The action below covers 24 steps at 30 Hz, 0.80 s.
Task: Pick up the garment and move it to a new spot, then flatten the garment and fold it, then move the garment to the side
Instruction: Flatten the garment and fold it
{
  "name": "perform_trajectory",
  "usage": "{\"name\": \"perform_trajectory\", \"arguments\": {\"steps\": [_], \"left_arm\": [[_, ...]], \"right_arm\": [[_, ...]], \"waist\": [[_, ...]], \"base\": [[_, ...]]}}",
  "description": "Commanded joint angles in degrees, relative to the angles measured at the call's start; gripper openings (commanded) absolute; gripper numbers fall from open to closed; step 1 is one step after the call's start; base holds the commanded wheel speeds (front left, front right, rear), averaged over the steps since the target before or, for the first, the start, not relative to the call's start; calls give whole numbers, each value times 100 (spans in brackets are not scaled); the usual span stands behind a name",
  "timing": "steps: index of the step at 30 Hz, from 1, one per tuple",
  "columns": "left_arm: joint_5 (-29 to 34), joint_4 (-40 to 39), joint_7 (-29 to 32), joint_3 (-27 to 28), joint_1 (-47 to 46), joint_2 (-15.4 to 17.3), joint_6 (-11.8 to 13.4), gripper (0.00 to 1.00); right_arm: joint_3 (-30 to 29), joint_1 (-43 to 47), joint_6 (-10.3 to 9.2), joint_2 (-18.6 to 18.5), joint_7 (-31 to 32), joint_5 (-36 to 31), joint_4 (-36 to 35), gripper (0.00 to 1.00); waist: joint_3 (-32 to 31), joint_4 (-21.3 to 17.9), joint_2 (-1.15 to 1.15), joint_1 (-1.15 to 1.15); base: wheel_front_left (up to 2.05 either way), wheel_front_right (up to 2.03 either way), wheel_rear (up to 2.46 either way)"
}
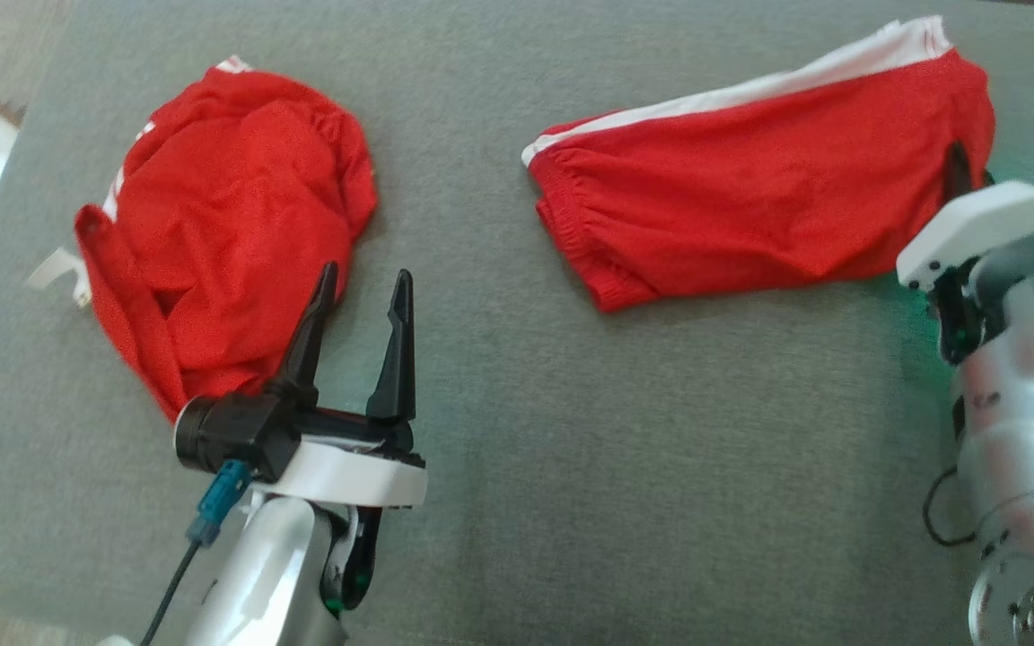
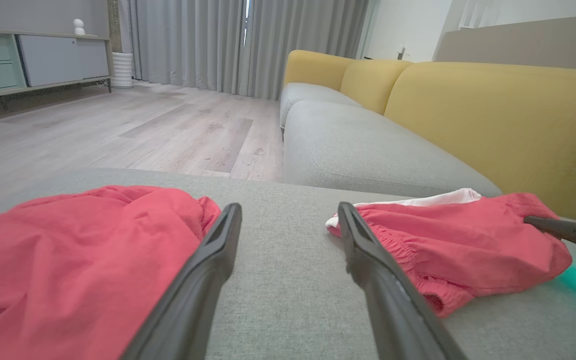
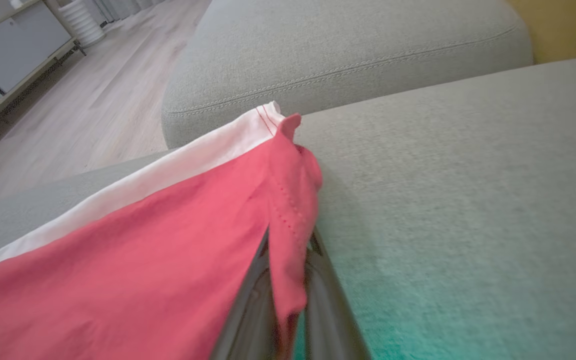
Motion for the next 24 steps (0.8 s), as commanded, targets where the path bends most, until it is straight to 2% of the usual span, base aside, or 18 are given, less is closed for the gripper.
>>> {"name": "perform_trajectory", "arguments": {"steps": [1,9,15,24], "left_arm": [[49,-164,-36,201,-109,37,-7,100],[83,-192,-36,169,16,37,-61,100],[132,-231,-36,93,150,37,-137,100],[172,-311,-36,-190,122,37,-69,100]], "right_arm": [[177,74,-5,19,-198,163,-144,0],[251,548,-5,-94,-487,760,-318,0],[46,1171,-5,-126,-659,1140,-683,0],[-115,1860,-5,135,-813,1445,-1445,0]], "waist": [[-156,-176,0,0],[-434,-531,0,0],[-679,-780,0,0],[-833,-1127,0,0]], "base": [[0,0,0],[0,0,0],[0,0,0],[0,0,0]]}}
